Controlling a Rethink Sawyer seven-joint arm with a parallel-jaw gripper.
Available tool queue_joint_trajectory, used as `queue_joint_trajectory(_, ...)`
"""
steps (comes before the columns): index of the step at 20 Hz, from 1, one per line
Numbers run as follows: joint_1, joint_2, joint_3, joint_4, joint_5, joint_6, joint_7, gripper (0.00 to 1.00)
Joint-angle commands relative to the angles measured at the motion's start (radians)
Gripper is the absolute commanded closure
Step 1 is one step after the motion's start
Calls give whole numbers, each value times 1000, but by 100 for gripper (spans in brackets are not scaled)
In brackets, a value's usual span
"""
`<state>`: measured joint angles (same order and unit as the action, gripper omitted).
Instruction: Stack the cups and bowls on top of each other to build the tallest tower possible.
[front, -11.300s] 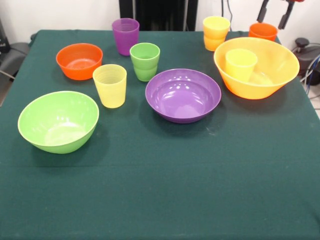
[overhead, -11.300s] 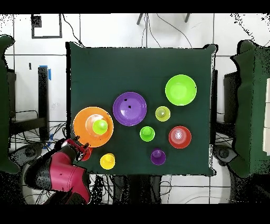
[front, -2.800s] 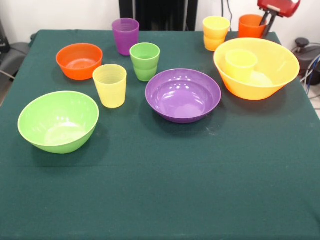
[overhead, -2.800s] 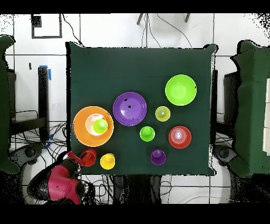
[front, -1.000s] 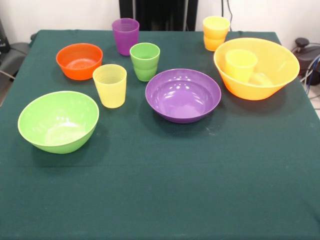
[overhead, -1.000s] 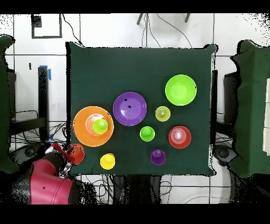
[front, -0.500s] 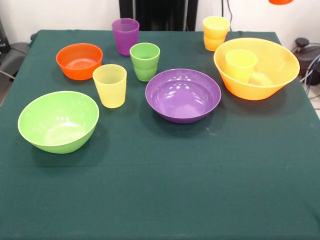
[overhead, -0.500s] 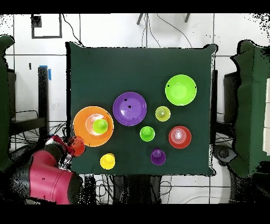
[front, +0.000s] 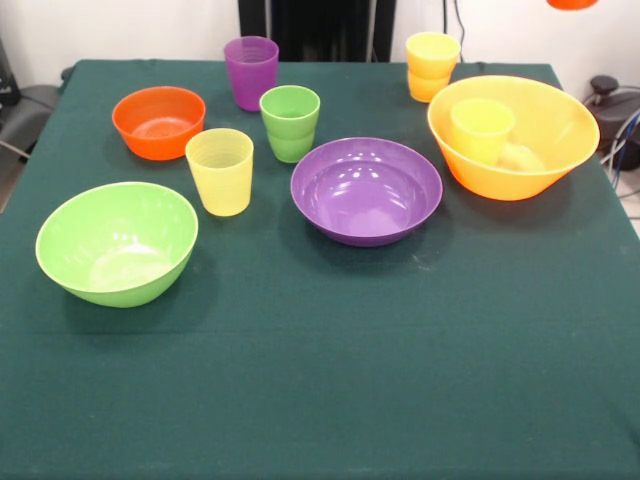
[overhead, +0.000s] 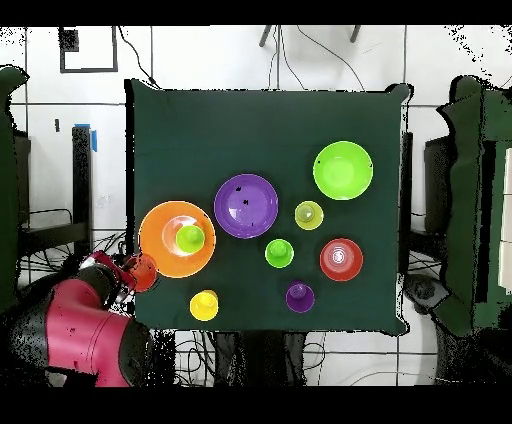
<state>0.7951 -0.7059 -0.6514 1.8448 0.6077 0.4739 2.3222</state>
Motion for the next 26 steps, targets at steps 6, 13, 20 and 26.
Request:
queue_joint_trajectory(6, -66, 93, 104, -31, -73, -7, 130, 100)
queue_joint_trajectory(13, -76, 116, 133, -13, -65, -81, 131, 100)
queue_joint_trajectory(20, -102, 118, 161, 6, -67, -137, 107, 100)
queue_joint_trajectory(26, -98, 130, 165, 0, -64, -146, 122, 100)
